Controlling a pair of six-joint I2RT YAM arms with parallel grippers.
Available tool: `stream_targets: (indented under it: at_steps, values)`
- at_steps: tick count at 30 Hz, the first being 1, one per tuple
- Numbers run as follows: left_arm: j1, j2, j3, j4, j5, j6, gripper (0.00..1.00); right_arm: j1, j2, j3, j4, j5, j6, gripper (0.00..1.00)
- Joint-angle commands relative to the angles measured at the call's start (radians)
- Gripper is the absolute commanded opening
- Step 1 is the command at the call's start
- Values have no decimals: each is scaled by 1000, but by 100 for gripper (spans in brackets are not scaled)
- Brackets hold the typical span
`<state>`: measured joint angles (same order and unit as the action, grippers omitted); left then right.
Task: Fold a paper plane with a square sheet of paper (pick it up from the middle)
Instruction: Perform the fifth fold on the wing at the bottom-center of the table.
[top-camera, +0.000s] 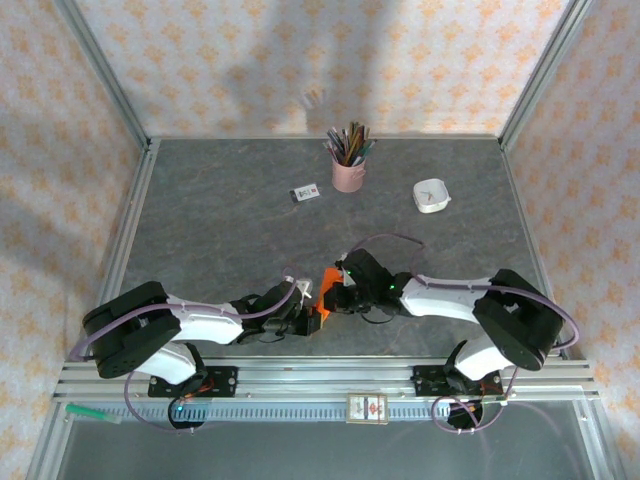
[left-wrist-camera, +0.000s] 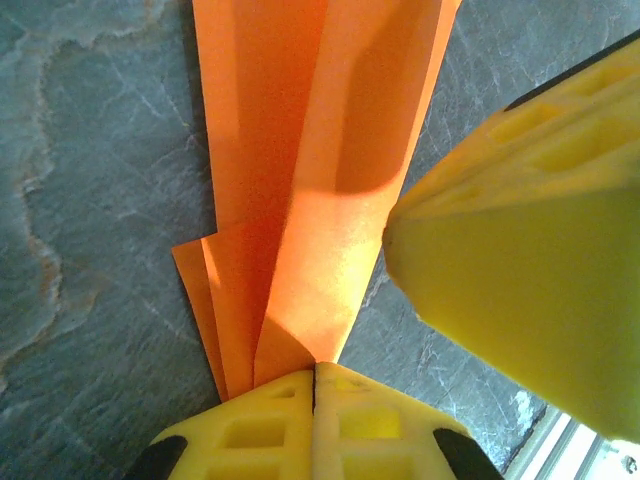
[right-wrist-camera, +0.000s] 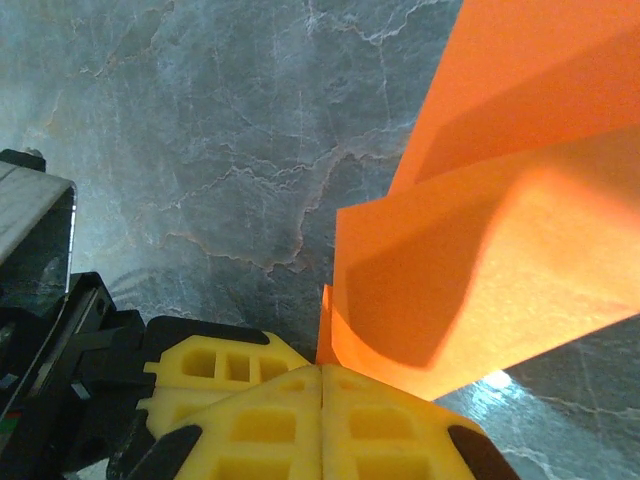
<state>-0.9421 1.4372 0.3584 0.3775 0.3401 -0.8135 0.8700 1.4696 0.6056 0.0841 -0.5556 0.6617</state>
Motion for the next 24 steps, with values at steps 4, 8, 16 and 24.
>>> stream_targets:
  at_steps: [4,8,16,24]
  values:
    - [4,21,-29,-149,-21,4,0,5,42,-24,56,-19,9,6]
    - [4,30,-29,-150,-19,10,0,-2,76,-12,46,-1,-21,5]
    - [4,52,-52,-142,-27,18,0,-52,120,-7,45,-22,-74,5]
    - [3,72,-77,-138,-35,28,0,-105,132,-14,42,-35,-113,4]
